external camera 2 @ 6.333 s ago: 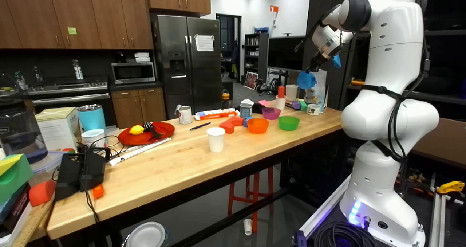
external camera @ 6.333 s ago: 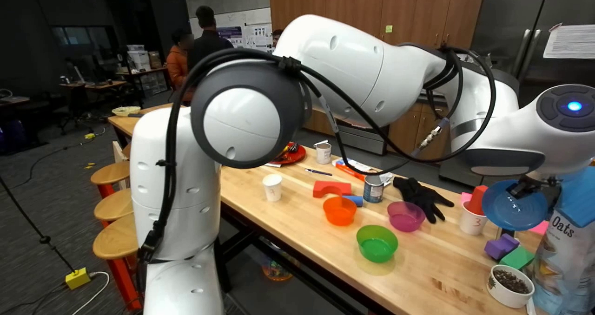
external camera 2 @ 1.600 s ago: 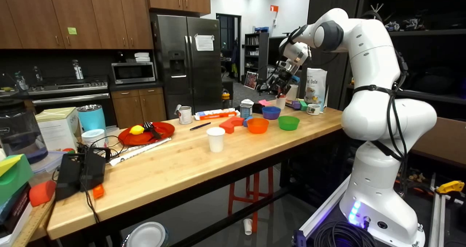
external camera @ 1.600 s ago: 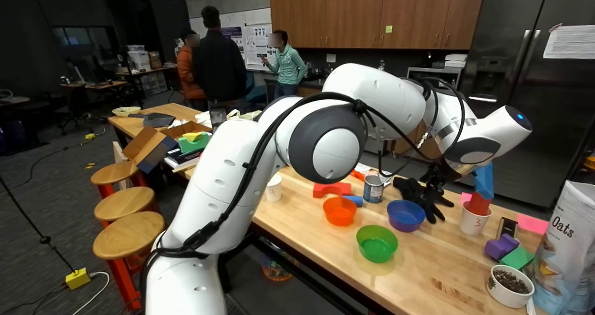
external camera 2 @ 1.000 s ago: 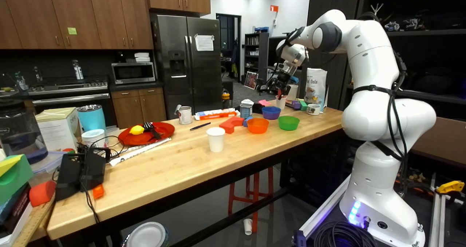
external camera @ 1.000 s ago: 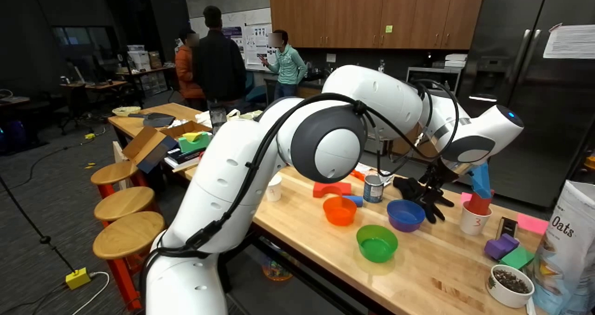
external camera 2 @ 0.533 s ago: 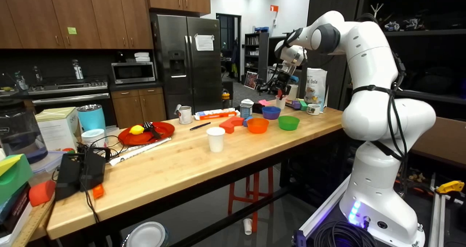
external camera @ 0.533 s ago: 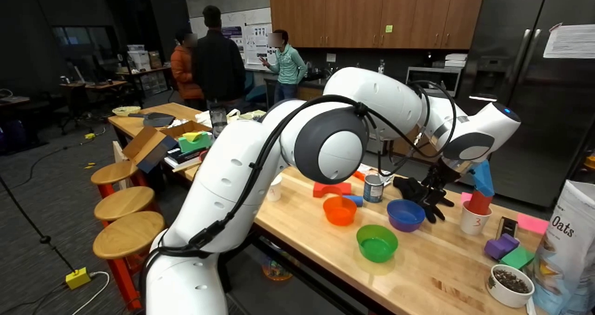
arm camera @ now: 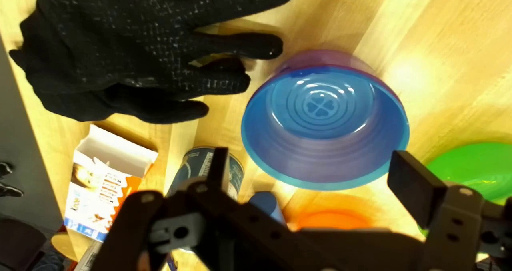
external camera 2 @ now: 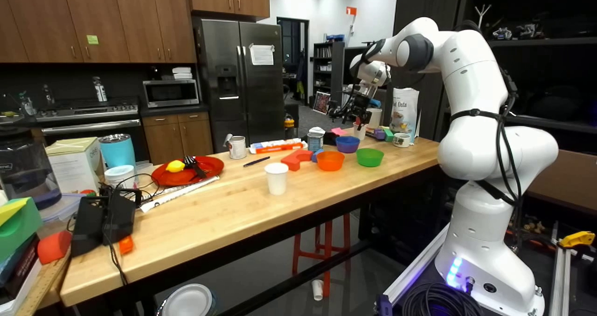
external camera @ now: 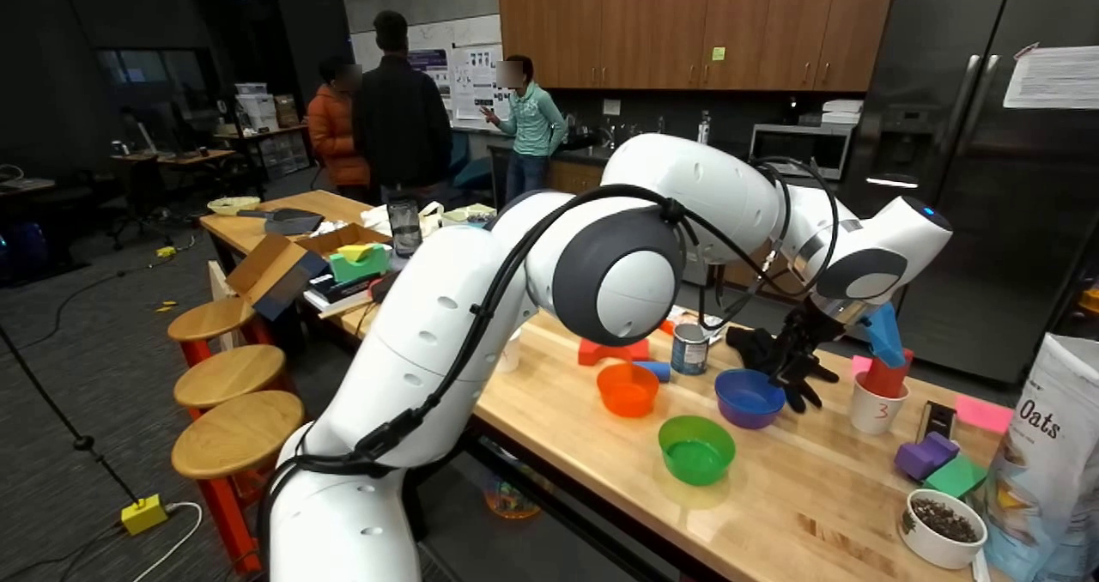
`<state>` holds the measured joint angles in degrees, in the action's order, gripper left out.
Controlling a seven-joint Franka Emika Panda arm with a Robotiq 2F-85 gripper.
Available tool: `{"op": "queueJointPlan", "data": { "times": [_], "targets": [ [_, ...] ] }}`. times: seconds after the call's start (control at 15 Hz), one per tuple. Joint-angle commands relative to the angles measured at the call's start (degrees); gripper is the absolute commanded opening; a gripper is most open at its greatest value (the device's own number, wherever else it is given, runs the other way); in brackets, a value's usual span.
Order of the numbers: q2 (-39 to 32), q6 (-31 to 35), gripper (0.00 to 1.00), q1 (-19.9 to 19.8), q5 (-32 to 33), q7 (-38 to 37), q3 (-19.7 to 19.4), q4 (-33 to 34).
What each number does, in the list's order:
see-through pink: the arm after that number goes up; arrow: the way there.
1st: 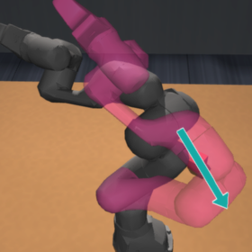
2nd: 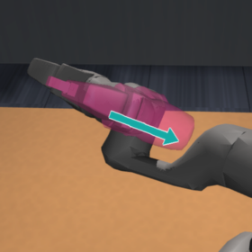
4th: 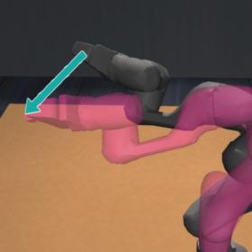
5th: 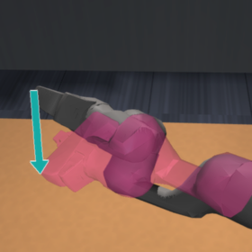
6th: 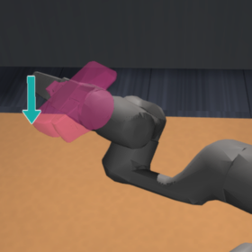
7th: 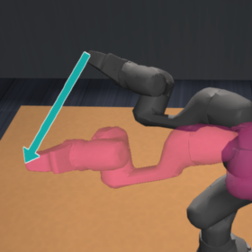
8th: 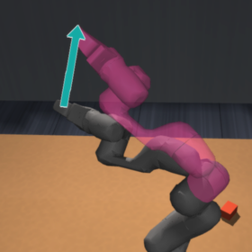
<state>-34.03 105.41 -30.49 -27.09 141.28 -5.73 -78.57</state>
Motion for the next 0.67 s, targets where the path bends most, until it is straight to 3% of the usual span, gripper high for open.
{"op": "queueJointPlan", "data": {
  "times": [0.0, 0.4, 0.6],
  "targets": [
    [-0.39, -0.2, 1.0, -0.28, 0.22, -0.19, 0.43, 0.54],
    [-0.7, -0.17, 1.0, -0.29, 0.23, -0.2, 0.48, 0.51],
    [-3.62, -4.67, 1.0, -0.32, 0.86, -3.91, 0.3, 4.73]
  ]
}}
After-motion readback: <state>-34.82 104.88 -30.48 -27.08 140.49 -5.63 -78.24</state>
